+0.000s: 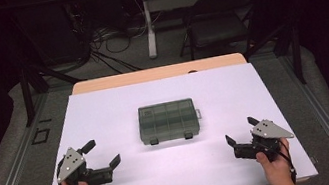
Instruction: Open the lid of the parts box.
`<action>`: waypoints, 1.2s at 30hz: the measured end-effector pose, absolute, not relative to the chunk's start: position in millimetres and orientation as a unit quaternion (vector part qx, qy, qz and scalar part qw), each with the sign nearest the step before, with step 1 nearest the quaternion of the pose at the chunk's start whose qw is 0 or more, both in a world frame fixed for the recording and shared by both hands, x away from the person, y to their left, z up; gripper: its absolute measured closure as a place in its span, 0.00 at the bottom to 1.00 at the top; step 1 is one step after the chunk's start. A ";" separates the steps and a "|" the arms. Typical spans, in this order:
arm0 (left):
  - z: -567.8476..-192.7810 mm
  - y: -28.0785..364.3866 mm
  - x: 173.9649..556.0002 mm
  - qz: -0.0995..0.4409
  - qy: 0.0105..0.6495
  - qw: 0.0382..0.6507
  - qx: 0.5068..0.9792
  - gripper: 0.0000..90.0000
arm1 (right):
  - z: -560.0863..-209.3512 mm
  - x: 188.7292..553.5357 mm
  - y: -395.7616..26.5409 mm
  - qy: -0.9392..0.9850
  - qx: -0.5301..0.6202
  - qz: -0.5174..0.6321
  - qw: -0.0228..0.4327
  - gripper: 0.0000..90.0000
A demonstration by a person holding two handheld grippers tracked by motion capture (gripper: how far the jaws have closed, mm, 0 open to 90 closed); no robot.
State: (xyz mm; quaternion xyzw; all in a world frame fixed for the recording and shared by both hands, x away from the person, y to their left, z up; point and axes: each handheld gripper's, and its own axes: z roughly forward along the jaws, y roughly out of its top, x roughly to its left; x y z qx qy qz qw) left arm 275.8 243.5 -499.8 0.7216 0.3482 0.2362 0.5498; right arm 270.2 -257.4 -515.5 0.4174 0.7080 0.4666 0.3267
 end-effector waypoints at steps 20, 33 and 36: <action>-490.1 221.2 311.0 0.175 0.389 0.513 0.745 0.00 | -500.6 302.1 -233.9 0.747 0.413 0.437 0.284 0.07; -483.3 199.1 343.3 0.182 0.403 0.474 0.762 0.01 | -489.9 332.0 -209.2 0.761 0.392 0.428 0.288 0.27; -485.5 197.4 346.1 0.188 0.409 0.463 0.764 0.05 | -491.9 335.9 -205.0 0.763 0.390 0.425 0.292 0.33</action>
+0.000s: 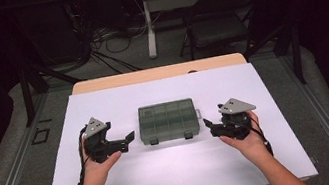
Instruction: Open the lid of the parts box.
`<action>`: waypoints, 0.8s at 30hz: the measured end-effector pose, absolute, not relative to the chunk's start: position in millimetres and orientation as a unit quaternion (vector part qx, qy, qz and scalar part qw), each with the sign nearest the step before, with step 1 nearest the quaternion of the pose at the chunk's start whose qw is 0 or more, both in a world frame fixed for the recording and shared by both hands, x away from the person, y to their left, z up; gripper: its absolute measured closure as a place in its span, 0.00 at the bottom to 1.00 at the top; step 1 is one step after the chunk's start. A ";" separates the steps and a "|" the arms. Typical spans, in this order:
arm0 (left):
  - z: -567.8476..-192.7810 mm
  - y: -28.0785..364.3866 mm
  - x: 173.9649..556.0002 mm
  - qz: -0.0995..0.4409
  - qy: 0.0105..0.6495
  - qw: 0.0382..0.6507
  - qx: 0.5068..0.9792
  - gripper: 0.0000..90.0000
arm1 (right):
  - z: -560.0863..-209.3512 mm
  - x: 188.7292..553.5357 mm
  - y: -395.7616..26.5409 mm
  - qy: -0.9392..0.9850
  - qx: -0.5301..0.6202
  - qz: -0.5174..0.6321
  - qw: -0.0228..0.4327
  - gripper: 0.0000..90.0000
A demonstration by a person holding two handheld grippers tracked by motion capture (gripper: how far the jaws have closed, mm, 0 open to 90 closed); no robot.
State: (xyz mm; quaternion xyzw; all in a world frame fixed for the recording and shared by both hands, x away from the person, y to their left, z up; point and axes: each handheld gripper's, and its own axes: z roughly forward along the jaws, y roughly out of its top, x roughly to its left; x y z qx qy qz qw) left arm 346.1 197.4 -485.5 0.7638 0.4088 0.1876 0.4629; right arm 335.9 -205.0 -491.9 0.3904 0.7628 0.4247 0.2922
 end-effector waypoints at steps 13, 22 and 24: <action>-496.9 179.5 350.2 0.176 0.418 0.461 0.763 0.46 | -500.8 340.7 -186.7 0.772 0.398 0.417 0.266 0.63; -511.5 159.0 343.7 0.147 0.413 0.447 0.779 0.77 | -514.5 328.0 -169.9 0.782 0.378 0.427 0.251 0.91; -518.1 153.8 342.2 0.138 0.416 0.438 0.785 0.85 | -517.1 326.3 -167.7 0.785 0.378 0.423 0.248 0.96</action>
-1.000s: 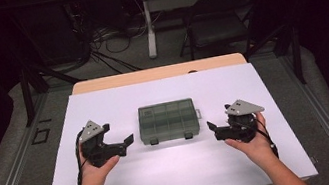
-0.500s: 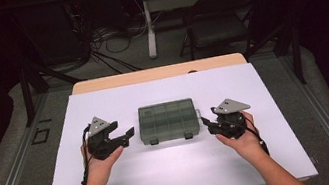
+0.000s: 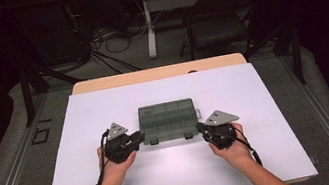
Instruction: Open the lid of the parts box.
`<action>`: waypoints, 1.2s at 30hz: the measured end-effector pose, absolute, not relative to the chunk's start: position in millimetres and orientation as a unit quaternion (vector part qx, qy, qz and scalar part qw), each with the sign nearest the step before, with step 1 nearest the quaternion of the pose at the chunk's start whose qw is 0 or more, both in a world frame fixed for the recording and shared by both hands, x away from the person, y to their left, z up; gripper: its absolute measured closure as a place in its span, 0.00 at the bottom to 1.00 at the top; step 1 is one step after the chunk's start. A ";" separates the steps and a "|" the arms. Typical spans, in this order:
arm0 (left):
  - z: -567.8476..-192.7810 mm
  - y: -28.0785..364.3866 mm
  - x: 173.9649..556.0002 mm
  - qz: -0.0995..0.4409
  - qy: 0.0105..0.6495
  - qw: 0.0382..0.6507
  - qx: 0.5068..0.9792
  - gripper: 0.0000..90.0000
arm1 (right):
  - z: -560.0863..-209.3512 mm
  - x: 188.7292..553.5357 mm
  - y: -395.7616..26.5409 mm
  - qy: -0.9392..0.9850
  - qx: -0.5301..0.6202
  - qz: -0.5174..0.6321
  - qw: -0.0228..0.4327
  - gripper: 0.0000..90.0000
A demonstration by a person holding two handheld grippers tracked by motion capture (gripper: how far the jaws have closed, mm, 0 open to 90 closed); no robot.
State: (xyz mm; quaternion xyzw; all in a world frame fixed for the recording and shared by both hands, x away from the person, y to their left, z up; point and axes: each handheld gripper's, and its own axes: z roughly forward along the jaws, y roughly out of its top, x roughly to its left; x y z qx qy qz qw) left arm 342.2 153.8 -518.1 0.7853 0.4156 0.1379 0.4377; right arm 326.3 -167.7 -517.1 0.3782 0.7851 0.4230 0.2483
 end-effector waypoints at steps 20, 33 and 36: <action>-541.8 137.7 340.1 0.115 0.417 0.407 0.805 1.00 | -543.2 328.7 -156.5 0.798 0.387 0.407 0.220 1.00; -548.6 136.3 340.3 0.115 0.420 0.399 0.807 1.00 | -553.4 334.6 -154.9 0.799 0.392 0.401 0.216 1.00; -548.7 136.5 341.3 0.113 0.422 0.400 0.806 1.00 | -554.0 334.7 -154.0 0.798 0.394 0.403 0.213 1.00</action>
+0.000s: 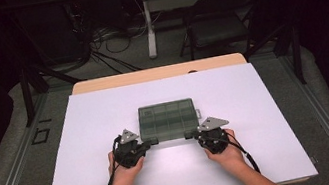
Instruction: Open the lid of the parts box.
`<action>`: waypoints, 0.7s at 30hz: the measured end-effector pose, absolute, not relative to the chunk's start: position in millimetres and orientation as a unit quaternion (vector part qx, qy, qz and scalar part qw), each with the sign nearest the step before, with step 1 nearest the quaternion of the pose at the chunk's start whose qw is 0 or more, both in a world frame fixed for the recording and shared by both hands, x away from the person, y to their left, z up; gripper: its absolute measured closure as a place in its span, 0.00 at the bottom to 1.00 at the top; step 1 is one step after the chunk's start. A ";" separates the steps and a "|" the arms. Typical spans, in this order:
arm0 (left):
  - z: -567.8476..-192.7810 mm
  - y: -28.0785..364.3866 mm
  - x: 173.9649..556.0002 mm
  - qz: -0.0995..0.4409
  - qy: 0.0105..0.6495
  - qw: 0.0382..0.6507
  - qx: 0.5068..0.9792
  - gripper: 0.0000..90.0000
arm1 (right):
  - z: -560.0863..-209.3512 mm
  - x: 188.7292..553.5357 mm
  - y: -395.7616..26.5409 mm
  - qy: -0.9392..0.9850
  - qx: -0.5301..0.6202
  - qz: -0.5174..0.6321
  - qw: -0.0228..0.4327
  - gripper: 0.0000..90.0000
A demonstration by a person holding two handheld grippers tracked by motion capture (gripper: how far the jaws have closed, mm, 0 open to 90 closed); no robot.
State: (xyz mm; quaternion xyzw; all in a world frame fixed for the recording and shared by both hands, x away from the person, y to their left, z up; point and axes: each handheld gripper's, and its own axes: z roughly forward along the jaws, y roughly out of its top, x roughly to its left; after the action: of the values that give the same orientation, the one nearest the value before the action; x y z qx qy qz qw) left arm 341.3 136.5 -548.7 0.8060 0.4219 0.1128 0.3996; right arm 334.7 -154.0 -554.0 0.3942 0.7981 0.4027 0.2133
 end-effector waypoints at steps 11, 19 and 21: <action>-544.3 134.6 341.5 0.118 0.422 0.406 0.802 1.00 | -551.8 334.3 -151.7 0.794 0.396 0.410 0.211 1.00; -534.5 135.6 343.7 0.120 0.431 0.418 0.791 1.00 | -538.8 336.3 -149.8 0.790 0.396 0.415 0.216 1.00; -529.9 135.3 345.7 0.122 0.437 0.421 0.785 1.00 | -536.4 338.6 -148.5 0.784 0.396 0.425 0.222 1.00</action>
State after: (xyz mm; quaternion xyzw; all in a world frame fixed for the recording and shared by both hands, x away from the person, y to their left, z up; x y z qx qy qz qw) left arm 345.7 135.3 -529.9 0.7853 0.4371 0.1222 0.4212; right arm 338.6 -148.5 -536.4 0.3956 0.7835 0.4246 0.2220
